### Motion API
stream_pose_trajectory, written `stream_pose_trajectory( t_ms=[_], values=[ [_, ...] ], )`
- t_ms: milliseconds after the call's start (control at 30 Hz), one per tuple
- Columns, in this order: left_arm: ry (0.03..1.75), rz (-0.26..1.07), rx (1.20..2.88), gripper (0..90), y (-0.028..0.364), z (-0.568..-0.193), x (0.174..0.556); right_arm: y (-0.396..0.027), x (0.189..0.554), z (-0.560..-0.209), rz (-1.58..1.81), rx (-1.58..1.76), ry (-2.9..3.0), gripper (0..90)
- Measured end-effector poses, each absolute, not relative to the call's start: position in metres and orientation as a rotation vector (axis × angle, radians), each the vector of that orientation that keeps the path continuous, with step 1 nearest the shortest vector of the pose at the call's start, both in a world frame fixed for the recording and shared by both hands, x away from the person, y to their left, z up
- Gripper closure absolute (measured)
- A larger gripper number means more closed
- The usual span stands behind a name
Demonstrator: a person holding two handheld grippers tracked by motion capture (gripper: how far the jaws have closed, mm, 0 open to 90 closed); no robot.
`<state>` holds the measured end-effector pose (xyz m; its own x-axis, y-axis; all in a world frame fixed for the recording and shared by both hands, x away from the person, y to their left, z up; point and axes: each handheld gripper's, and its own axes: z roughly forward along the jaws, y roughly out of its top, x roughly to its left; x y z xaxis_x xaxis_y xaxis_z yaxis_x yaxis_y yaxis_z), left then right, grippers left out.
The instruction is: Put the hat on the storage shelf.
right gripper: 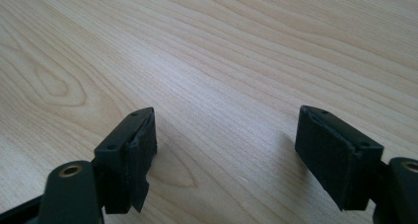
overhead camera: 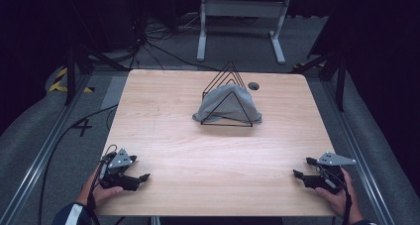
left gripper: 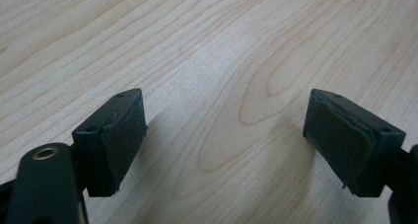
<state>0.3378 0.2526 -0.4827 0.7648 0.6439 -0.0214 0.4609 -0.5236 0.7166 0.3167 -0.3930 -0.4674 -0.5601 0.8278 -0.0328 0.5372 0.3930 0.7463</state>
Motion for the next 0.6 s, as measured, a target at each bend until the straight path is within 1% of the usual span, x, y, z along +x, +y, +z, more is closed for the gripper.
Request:
stream_pose_trajectory(
  t_ms=[600],
  values=[
    [0.832,0.326,2.219,14.6,0.2522,-0.4827,0.3383,-0.3935,0.3167,-0.4675,0.985,1.199,2.239,24.0]
  ],
)
